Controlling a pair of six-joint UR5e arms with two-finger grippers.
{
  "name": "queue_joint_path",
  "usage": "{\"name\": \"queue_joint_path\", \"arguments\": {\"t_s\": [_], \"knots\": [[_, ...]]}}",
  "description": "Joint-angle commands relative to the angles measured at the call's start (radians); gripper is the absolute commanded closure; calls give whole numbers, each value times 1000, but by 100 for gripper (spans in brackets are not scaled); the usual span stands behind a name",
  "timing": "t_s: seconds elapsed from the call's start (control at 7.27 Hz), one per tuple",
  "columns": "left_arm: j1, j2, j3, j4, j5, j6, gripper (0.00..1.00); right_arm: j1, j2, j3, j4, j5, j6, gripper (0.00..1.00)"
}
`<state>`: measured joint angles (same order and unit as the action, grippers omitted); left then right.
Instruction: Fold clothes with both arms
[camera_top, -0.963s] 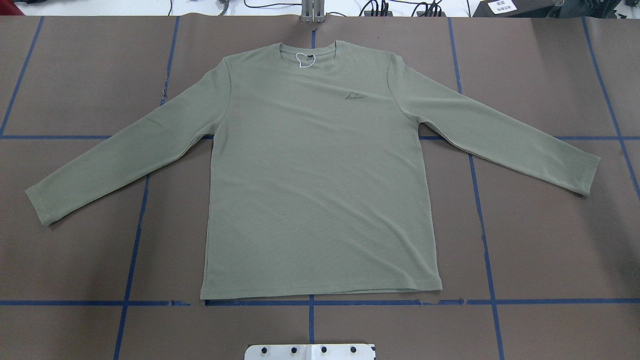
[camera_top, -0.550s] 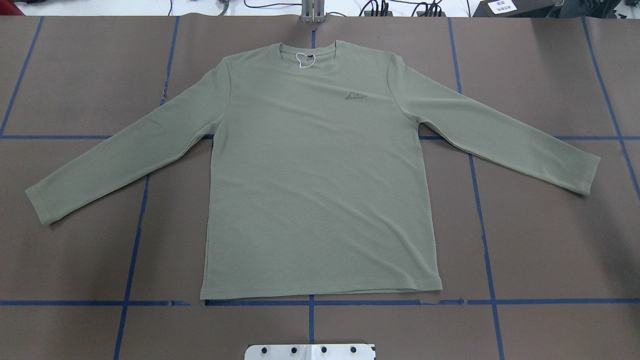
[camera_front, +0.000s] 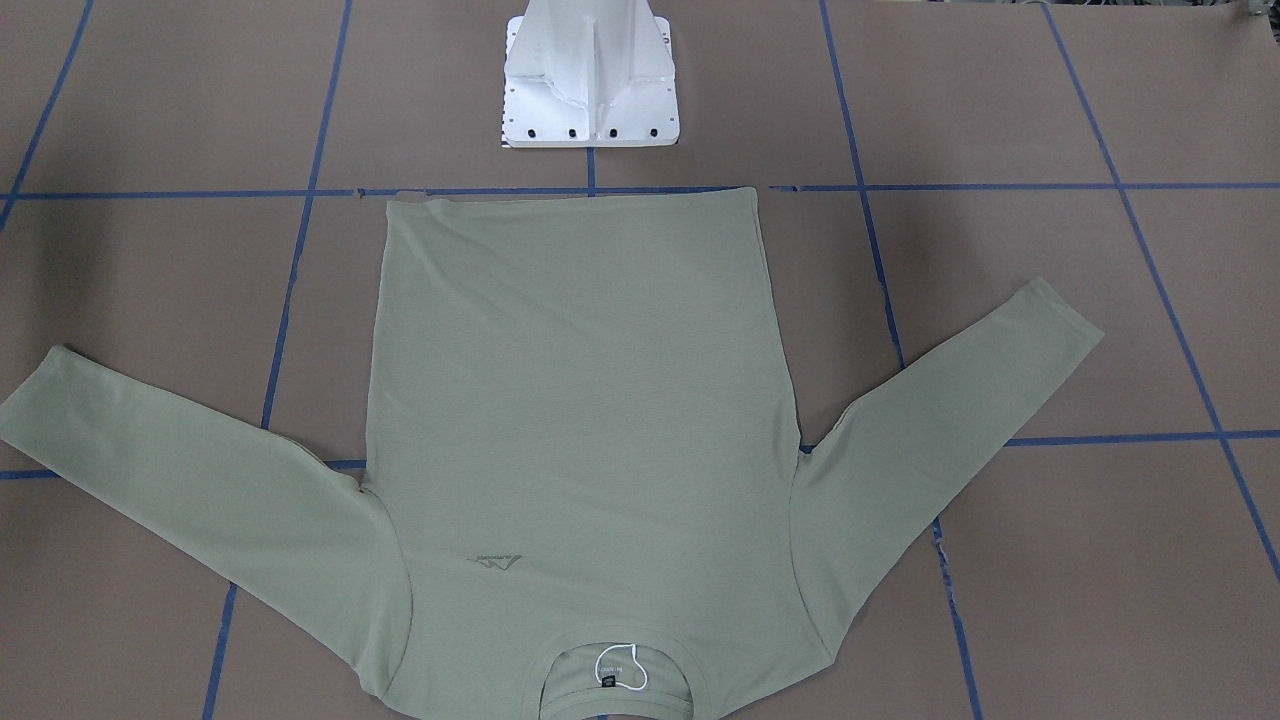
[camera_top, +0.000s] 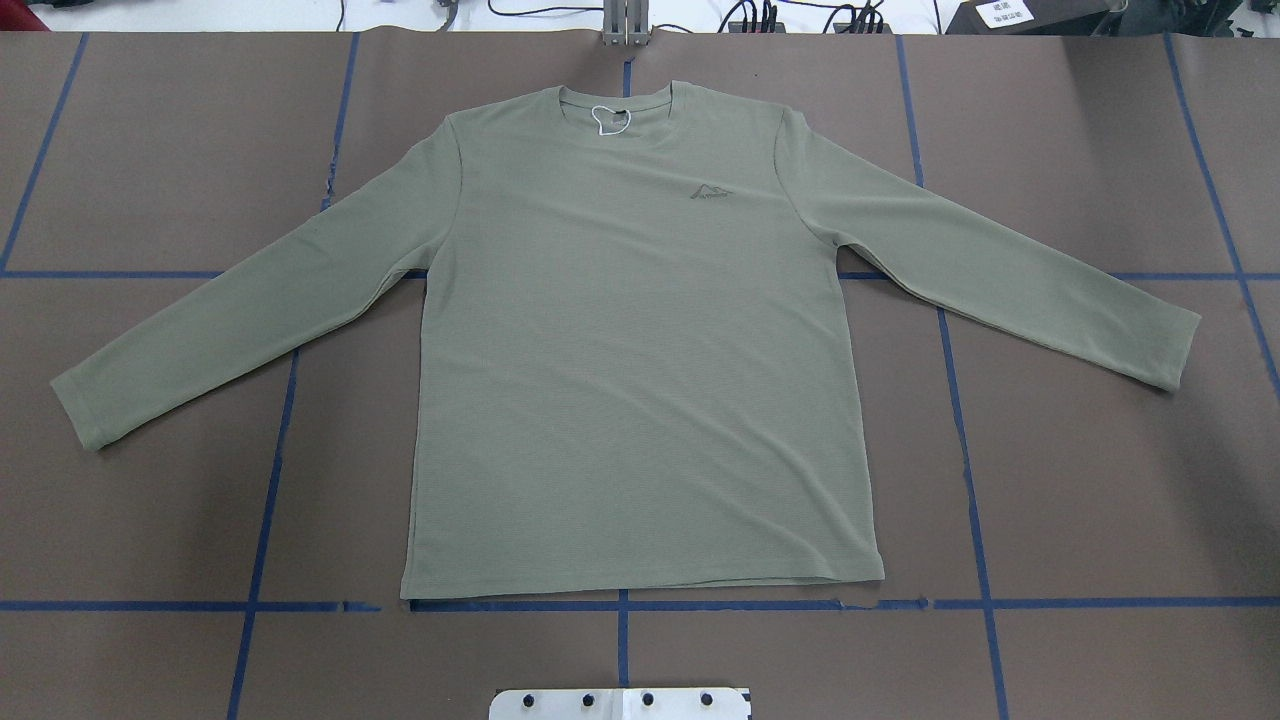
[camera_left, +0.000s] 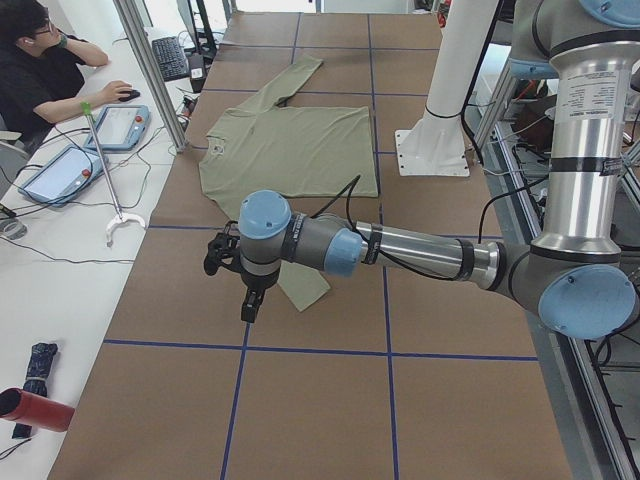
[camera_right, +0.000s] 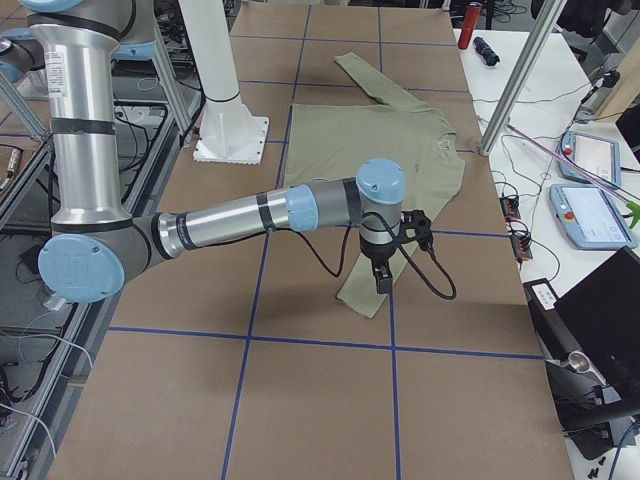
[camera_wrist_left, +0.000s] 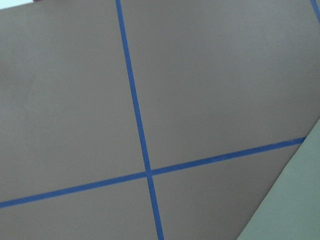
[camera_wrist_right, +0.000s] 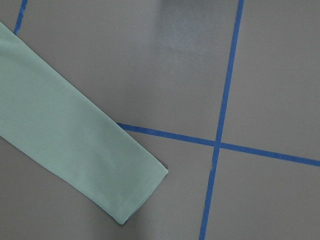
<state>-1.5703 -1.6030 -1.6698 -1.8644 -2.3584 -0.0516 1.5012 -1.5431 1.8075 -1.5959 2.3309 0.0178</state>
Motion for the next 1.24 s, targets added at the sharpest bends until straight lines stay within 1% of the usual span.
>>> {"name": "queue_joint_path", "arguments": {"t_s": [0.0,0.14,0.28,0.41,0.55,0.69,0.83,1.1], "knots": [[0,-5,7,-24,-1,-2,0,-106,-2,-119,292,8,199,0],[0,-5,4,-25,-1,-1,0,-117,-3,-234,514,30,361,0],[0,-3,2,-25,-1,-1,0,-149,-9,-326,719,30,524,0],[0,-2,2,-27,-2,1,0,-201,-14,-431,881,9,606,4],[0,-2,2,-27,-2,1,0,-235,-14,-511,981,-20,616,4],[0,1,-1,-27,-4,1,0,-289,-14,-527,1004,-74,648,6],[0,3,-1,-29,-4,2,0,-321,-14,-530,1005,-106,649,7],[0,6,-2,-29,-4,2,0,-332,-21,-530,1005,-108,649,8]]}}
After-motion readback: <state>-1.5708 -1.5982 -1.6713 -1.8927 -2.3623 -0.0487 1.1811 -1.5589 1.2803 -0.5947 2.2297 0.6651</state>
